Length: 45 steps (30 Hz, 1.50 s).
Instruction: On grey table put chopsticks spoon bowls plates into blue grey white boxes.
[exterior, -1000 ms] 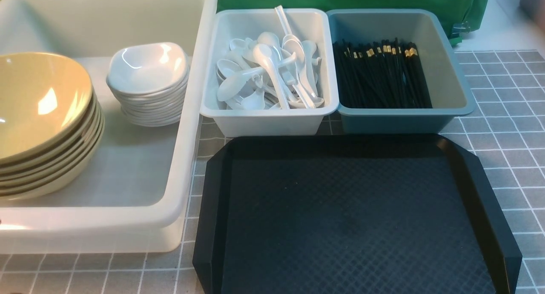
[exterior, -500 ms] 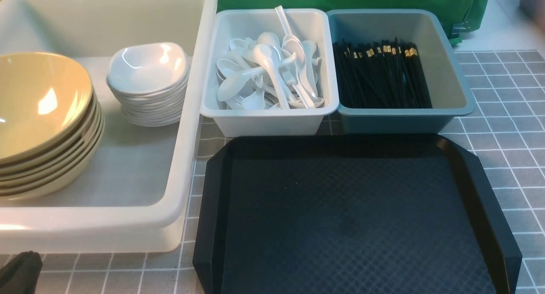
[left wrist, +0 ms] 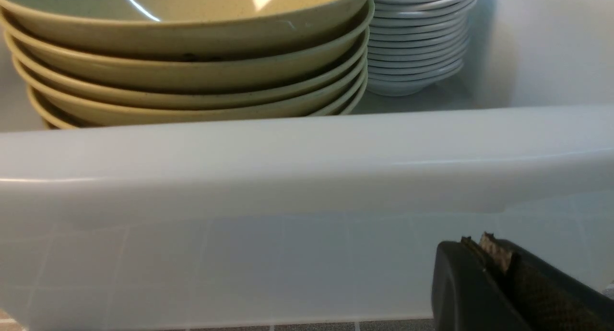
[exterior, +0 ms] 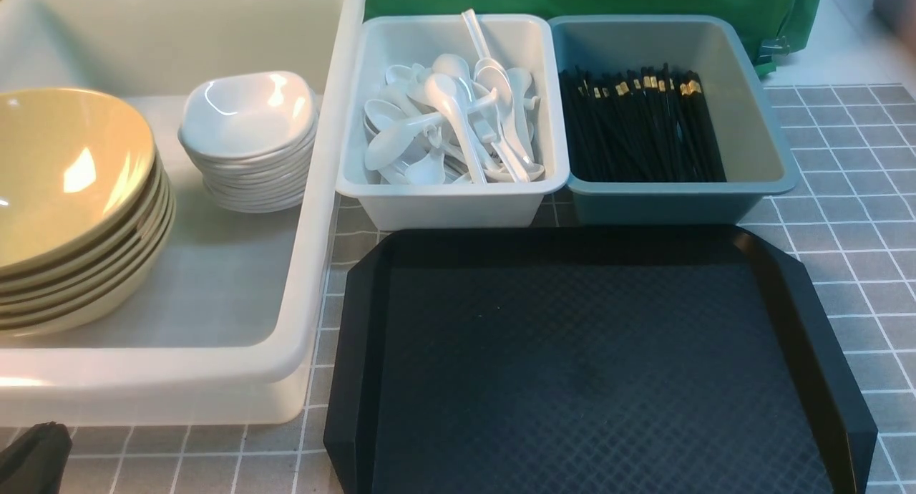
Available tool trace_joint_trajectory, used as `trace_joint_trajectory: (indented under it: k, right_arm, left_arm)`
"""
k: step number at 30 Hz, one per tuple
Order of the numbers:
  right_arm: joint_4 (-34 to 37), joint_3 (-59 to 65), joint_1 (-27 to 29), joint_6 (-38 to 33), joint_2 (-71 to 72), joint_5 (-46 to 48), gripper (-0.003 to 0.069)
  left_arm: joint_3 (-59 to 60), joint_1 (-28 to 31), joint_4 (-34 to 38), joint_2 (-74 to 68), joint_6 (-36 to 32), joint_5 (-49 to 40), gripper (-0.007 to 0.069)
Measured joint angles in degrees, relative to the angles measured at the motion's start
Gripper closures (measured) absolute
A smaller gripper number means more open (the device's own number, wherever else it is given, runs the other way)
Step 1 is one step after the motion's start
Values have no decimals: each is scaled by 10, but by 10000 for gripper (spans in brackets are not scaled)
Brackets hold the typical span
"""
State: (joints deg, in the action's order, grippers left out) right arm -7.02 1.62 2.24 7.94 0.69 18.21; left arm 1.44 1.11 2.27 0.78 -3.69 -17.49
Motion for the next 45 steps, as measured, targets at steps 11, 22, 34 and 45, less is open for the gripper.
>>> trace_joint_trajectory:
  k: [11, 22, 34, 45]
  right_arm:
    - [0, 0, 0, 0, 0, 0, 561]
    - [0, 0, 0, 0, 0, 0, 561]
    - [0, 0, 0, 1, 0, 0, 550]
    - [0, 0, 0, 0, 0, 0, 540]
  left_arm:
    - [0, 0, 0, 0, 1, 0, 636]
    - [0, 0, 0, 0, 4, 0, 636]
    - [0, 0, 0, 0, 4, 0, 636]
    - [0, 0, 0, 0, 4, 0, 636]
